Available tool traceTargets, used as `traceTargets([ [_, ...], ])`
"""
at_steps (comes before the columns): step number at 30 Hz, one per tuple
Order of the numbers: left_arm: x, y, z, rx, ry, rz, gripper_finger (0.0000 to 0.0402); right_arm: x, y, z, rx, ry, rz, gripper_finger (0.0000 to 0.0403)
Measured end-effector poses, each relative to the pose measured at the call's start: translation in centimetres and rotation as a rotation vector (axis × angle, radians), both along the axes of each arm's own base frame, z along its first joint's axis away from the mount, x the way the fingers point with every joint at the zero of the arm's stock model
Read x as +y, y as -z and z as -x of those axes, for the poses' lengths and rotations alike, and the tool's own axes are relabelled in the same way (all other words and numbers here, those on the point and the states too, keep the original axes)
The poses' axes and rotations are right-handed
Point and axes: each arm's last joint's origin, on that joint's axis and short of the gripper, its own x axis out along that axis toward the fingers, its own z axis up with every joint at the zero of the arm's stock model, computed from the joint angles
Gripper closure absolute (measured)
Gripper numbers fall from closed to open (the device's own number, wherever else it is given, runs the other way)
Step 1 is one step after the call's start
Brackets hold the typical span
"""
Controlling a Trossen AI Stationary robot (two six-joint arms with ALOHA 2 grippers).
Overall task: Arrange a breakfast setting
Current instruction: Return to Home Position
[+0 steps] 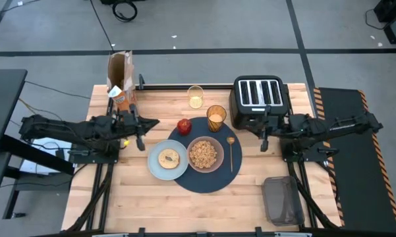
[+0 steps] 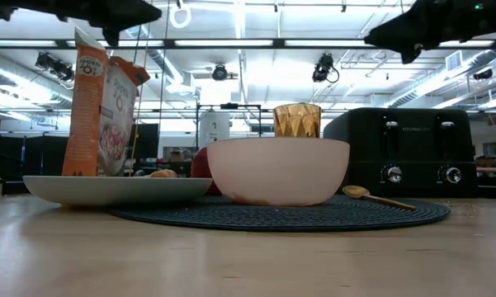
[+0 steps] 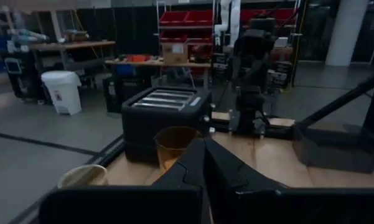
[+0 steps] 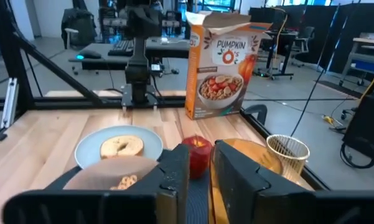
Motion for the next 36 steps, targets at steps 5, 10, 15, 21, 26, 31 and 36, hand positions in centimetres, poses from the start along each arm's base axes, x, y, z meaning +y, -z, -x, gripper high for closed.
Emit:
traceTargets([
  [5,0.1,0.1,1.0,0.041,0.012,-0.029,0.0389,-0.1,0.4,1.3,-0.015,-0.002,-0.004,0.0352],
  [10,-0.2,2.4,0.3,-0.013,0.121,-0.048,0.0389,-0.1,2.3,1.7,-0.063,-0.033,-0.009,0.0395],
  [15,0.1,5.0,0.9,-0.007,0.128,-0.049,0.0389,-0.2,2.4,2.9,-0.094,-0.057,-0.041,0.0394],
  [21,0.9,4.9,2.8,0.071,0.092,-0.087,0.0389,-0.4,2.4,5.1,-0.135,-0.077,-0.044,0.0397],
  [26,1.3,4.7,4.7,0.005,0.132,-0.087,0.0389,-0.4,2.4,6.0,-0.15,-0.116,-0.053,0.0397],
  [31,1.1,7.5,5.0,-0.022,0.214,-0.04,0.0391,-0.4,3.1,5.8,-0.128,-0.118,-0.044,0.0397],
  [36,1.1,9.4,4.9,-0.059,0.204,-0.014,0.0396,-0.2,4.6,5.1,-0.136,-0.134,-0.057,0.0397],
])
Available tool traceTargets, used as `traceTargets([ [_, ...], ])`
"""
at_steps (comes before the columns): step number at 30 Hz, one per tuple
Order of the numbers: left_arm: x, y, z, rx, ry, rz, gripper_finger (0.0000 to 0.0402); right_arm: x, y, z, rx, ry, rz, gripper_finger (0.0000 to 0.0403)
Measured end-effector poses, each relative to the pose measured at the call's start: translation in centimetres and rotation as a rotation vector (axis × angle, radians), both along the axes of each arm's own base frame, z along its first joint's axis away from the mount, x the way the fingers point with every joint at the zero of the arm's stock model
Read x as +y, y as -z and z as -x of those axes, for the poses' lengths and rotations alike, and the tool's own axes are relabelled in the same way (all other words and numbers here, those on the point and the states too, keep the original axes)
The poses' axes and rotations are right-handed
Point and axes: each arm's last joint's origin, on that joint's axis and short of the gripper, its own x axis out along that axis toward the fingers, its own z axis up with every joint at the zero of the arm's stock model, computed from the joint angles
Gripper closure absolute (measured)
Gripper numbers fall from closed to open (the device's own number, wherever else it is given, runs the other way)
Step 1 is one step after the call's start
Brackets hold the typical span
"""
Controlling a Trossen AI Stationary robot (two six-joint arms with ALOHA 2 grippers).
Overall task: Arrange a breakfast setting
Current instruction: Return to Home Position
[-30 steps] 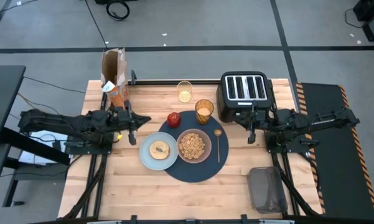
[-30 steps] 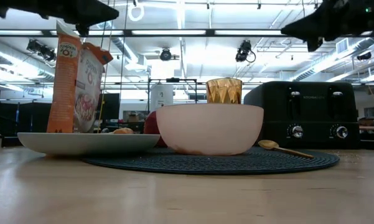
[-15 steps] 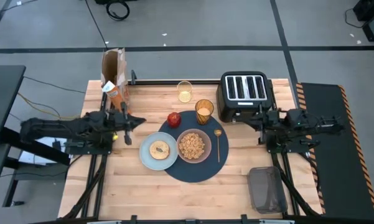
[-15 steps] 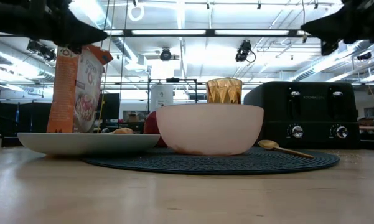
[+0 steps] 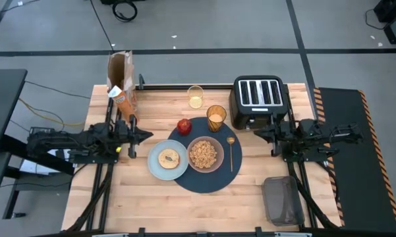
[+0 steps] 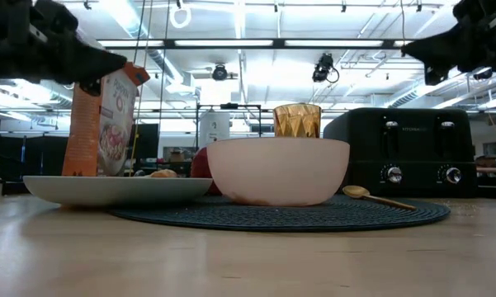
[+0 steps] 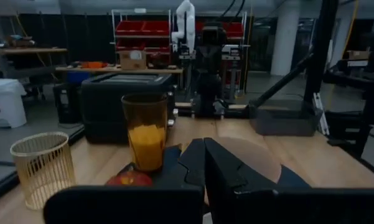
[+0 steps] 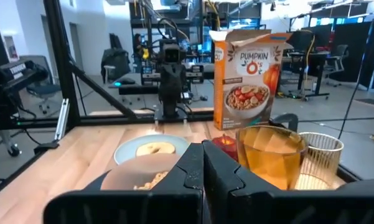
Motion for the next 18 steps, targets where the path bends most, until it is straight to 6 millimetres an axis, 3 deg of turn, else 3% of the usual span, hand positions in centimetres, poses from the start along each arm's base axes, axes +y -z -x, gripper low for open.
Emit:
traceTargets([
  [10,-0.2,1.5,-0.1,0.093,0.002,0.029,0.0397,0.1,3.2,-1.0,0.006,-0.002,-0.039,0.0397],
  [18,-0.3,1.3,-0.1,0.067,0.003,0.0,0.0391,0.1,3.4,-1.1,0.028,-0.004,0.001,0.0396],
])
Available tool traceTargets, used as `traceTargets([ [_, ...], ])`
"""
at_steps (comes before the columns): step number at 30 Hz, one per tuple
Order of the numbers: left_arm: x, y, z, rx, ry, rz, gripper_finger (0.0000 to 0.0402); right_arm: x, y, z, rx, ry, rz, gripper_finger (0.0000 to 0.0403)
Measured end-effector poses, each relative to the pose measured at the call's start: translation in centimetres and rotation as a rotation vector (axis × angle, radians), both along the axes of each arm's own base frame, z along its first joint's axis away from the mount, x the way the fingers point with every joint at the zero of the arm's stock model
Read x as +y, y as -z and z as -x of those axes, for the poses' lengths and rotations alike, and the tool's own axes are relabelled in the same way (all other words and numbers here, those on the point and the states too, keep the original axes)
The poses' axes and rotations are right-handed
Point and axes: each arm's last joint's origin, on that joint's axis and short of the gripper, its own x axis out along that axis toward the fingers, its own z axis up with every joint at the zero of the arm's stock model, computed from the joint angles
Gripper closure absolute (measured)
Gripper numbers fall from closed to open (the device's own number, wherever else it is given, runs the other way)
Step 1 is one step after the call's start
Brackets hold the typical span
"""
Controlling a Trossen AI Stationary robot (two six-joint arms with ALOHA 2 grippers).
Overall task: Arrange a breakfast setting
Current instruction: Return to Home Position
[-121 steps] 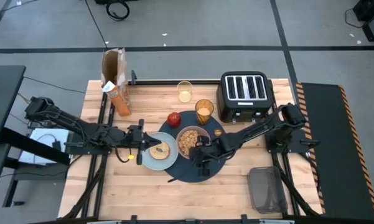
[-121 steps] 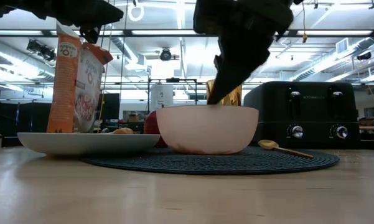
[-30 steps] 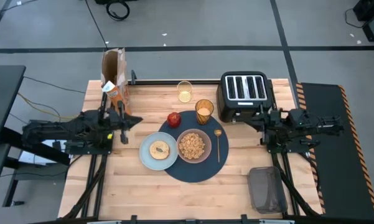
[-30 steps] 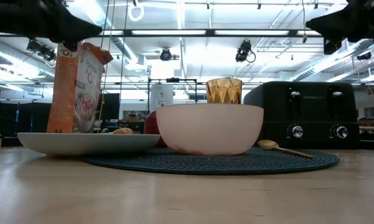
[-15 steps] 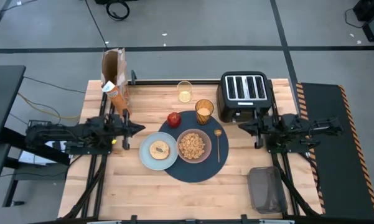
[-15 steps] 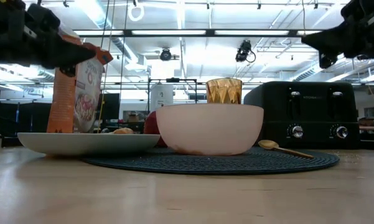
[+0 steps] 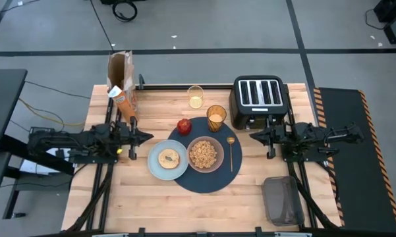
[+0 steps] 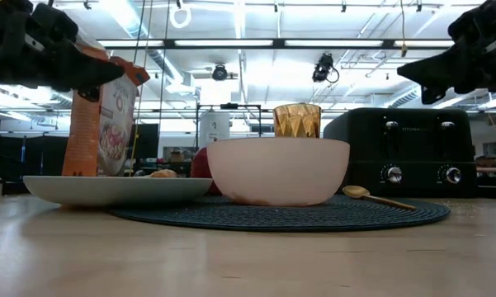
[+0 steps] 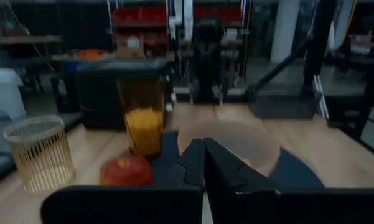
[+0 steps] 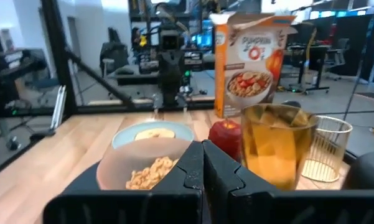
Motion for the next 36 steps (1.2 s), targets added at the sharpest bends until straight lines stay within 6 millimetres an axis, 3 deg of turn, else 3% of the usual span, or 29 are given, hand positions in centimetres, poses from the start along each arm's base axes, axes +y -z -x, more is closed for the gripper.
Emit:
traceTargets([
  [5,0.1,-1.2,0.6,-0.024,0.012,-0.022,0.0397,-0.2,-0.2,0.1,-0.028,0.038,-0.015,0.0399],
  [12,0.2,-0.1,1.0,-0.03,0.008,-0.006,0.0397,-0.3,0.2,-0.2,0.017,0.028,-0.105,0.0382],
  [36,0.0,-0.3,1.0,-0.057,0.066,-0.027,0.0375,-0.3,0.2,-0.3,0.021,0.029,-0.109,0.0367],
])
